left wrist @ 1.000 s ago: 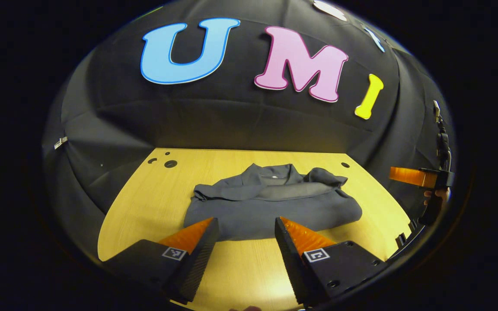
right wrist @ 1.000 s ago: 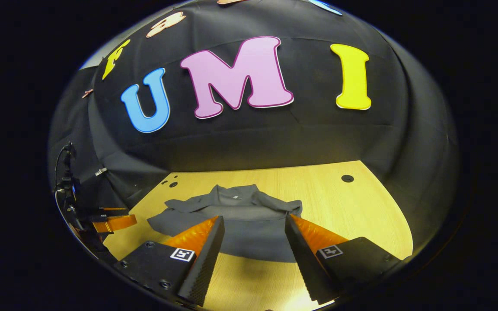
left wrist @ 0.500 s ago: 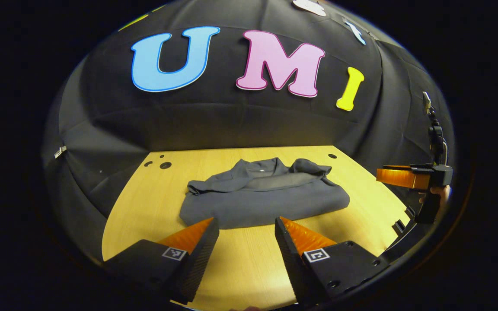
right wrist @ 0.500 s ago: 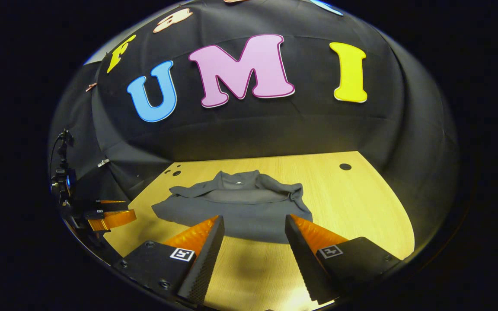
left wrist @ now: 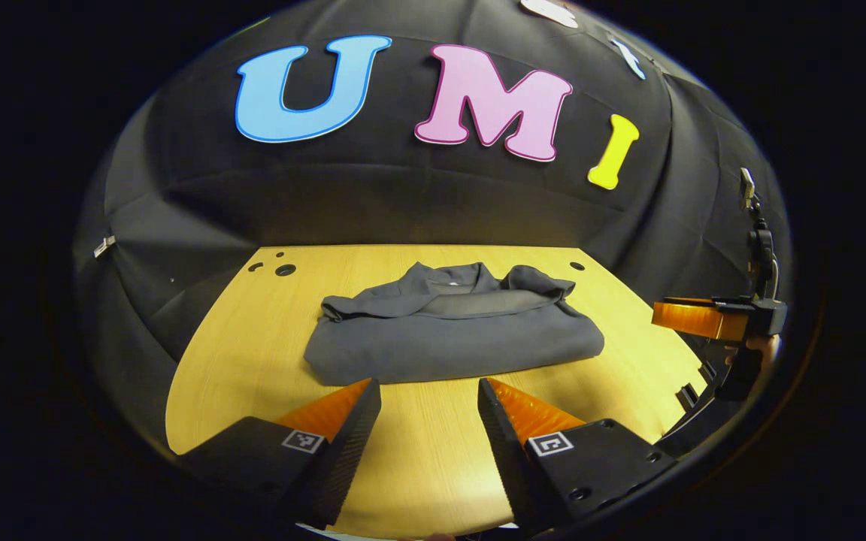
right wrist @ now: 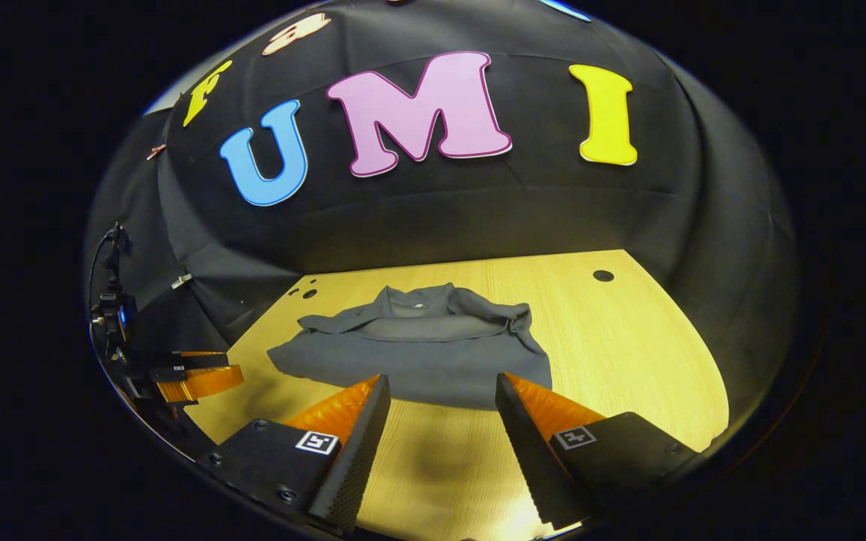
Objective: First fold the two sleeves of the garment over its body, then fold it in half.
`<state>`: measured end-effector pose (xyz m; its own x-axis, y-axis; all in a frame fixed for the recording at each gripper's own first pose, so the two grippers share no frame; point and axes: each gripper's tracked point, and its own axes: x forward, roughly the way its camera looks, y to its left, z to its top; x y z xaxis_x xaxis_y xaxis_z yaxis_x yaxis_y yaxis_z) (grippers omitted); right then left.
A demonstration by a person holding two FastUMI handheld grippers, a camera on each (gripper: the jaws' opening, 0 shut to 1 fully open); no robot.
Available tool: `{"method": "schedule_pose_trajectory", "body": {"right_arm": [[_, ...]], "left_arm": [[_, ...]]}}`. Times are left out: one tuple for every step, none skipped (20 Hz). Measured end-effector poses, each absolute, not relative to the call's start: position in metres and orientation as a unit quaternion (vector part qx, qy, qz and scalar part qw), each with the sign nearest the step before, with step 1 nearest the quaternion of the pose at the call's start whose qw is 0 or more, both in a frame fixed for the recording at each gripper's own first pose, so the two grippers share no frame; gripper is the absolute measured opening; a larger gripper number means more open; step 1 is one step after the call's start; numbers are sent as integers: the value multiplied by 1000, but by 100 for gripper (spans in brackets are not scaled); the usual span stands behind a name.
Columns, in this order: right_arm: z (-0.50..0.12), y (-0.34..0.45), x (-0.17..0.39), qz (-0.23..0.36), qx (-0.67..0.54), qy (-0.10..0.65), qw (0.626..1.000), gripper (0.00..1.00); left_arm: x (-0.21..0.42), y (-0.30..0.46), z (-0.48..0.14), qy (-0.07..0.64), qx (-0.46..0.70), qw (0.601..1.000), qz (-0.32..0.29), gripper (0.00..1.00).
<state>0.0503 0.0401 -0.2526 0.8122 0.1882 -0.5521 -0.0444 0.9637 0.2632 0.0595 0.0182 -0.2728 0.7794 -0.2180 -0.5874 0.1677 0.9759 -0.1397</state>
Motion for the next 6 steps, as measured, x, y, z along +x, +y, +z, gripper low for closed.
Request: {"method": "schedule_pose_trajectory", "body": {"right_arm": [[-253,40,51,61,119,301,944,88],[-253,39,50,61,119,302,944,88],[-252,40,50,61,119,302,944,88],[-252,39,50,61,120,301,944,88],[-253,40,50,60,120,303,944,88],[-253,40,50,60,119,303,944,88]], "left_arm": [[59,17,-273,317,-39,942,-103,83],[59,18,-273,316,-36,942,-103,83],[59,17,-274,317,-33,942,-104,83],[60,17,-274,316,-31,942,-105,83],[60,16,-273,315,-31,943,-105,83],[61,15,-274,314,-32,943,-106,83]]}}
